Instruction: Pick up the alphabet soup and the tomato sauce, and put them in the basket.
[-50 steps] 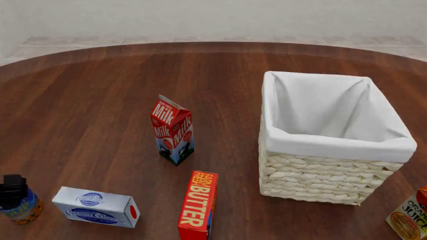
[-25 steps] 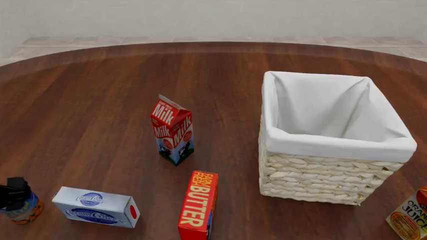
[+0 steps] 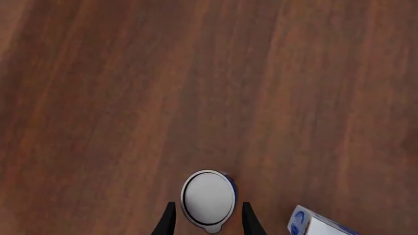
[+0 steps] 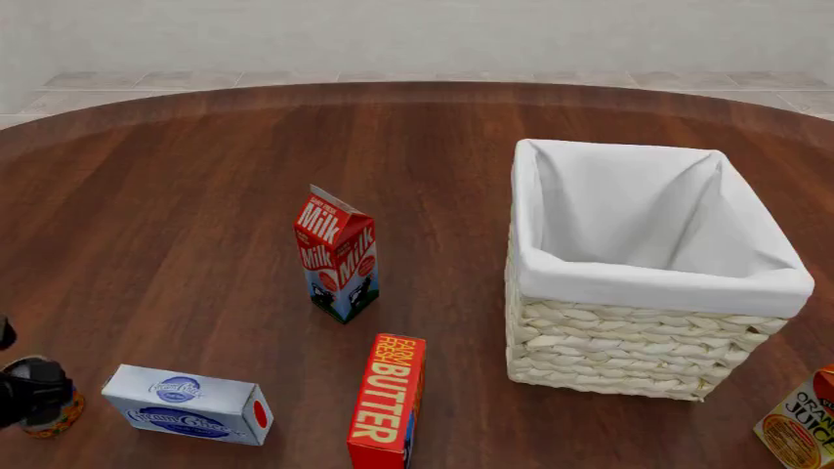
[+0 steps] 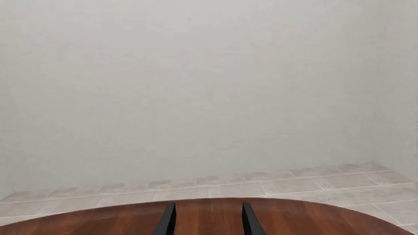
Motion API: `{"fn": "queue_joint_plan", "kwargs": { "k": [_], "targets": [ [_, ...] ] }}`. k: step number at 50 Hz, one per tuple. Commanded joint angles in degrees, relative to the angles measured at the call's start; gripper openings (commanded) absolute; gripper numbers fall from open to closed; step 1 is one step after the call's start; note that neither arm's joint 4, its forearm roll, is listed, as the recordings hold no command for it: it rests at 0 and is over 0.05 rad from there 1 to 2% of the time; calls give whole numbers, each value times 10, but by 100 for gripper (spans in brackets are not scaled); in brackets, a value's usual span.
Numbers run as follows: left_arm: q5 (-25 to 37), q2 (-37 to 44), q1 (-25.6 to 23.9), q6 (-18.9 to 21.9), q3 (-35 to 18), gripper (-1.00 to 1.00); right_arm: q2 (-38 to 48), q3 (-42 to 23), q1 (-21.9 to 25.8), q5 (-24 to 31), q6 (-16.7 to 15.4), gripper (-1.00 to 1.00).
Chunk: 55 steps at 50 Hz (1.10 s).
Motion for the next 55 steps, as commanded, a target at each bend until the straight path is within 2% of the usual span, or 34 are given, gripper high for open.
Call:
{"fn": "queue_joint_plan", "kwargs": {
  "k": [1, 34, 43, 44, 55],
  "targets": [
    [-28, 22, 3, 0, 12, 100, -1, 0, 0, 1, -1, 100],
    [-131, 112, 26, 17, 38, 100, 0, 1, -1, -1, -3, 100],
    [-131, 113, 26, 17, 34, 100, -1, 1, -2, -1, -3, 100],
    [-129, 111, 25, 16, 33, -100, 0, 1, -2, -1, -3, 100],
    [-124, 102, 27, 22, 30, -100, -1, 1, -3, -1, -3, 100]
  ]
}}
